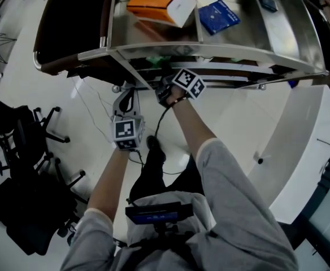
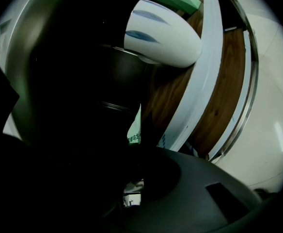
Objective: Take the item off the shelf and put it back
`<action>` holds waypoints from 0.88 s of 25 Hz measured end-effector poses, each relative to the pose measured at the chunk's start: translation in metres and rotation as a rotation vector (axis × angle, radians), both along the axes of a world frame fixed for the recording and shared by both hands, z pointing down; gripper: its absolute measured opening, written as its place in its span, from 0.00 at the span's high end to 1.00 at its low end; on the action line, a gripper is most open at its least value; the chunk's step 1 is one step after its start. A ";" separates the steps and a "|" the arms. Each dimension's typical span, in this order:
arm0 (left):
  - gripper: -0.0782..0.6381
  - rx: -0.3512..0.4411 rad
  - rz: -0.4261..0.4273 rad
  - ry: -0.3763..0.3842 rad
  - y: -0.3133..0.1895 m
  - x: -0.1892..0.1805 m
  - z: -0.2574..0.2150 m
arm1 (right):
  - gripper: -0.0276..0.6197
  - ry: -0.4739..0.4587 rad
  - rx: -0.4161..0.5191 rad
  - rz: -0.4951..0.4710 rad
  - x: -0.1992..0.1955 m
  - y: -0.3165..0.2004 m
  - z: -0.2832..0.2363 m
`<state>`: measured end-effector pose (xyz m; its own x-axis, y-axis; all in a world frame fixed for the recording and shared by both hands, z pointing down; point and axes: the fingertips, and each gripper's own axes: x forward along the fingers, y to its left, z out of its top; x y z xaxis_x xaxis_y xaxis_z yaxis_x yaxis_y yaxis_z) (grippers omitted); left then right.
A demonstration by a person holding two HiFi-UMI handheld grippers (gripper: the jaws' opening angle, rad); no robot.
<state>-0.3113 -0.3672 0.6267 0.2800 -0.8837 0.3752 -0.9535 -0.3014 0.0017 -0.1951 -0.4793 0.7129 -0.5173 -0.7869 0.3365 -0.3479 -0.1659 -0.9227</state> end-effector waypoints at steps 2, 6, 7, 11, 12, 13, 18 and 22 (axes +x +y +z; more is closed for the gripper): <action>0.88 -0.012 -0.005 0.007 0.001 0.000 0.004 | 0.94 -0.004 -0.005 0.004 -0.002 -0.003 0.001; 0.88 -0.018 -0.009 0.025 0.001 -0.002 0.009 | 0.94 0.005 -0.015 0.019 -0.004 -0.006 0.005; 0.88 -0.019 -0.009 0.028 0.001 -0.002 0.009 | 0.94 0.015 -0.020 0.024 -0.004 -0.007 0.007; 0.88 -0.021 -0.014 0.050 0.002 -0.001 0.008 | 0.88 0.025 -0.040 0.044 -0.003 -0.008 0.009; 0.88 -0.020 -0.012 0.049 0.002 -0.001 0.008 | 0.75 0.014 -0.045 0.048 -0.004 -0.008 0.009; 0.88 -0.017 -0.009 0.045 0.002 -0.001 0.010 | 0.69 0.007 -0.049 0.049 -0.004 -0.008 0.009; 0.88 -0.016 -0.012 0.035 0.005 -0.004 0.009 | 0.67 0.003 -0.057 0.042 -0.009 -0.006 0.006; 0.88 -0.016 -0.019 0.038 0.007 -0.006 0.009 | 0.67 0.016 -0.062 0.038 -0.007 -0.003 0.005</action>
